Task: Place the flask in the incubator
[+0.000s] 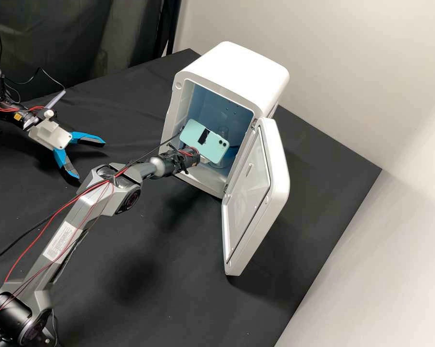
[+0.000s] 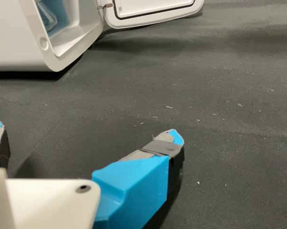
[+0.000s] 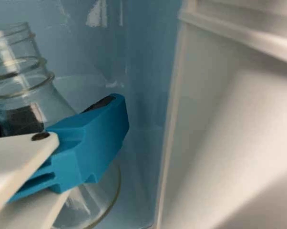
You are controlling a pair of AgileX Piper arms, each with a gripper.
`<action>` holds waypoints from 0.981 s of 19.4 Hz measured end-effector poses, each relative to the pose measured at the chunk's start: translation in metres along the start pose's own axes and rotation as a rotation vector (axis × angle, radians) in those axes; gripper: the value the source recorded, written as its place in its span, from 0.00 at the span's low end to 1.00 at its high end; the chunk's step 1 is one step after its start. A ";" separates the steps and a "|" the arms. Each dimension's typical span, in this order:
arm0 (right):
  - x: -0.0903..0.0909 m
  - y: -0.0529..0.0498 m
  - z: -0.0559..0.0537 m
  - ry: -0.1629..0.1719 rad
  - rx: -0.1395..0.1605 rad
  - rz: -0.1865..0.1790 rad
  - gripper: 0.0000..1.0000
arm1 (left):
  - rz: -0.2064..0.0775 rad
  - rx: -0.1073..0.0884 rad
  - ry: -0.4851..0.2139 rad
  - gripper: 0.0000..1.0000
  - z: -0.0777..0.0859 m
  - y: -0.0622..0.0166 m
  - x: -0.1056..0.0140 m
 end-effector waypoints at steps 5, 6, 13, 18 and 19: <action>0.000 0.000 -0.002 0.025 0.005 -0.003 0.00 | -0.010 -0.006 0.000 1.00 0.000 -0.0022 0.001; 0.000 -0.001 -0.003 0.032 0.010 -0.012 0.00 | -0.010 -0.006 0.000 1.00 0.000 -0.0022 0.001; -0.001 -0.006 -0.011 0.083 0.087 -0.048 0.00 | -0.010 -0.006 0.000 1.00 0.000 -0.0022 0.001; -0.001 -0.006 -0.011 0.083 0.091 -0.051 0.00 | -0.008 -0.009 0.008 1.00 -0.002 -0.0022 0.000; -0.001 -0.006 -0.011 0.083 0.091 -0.051 0.00 | -0.008 -0.009 0.008 1.00 -0.002 -0.0022 0.000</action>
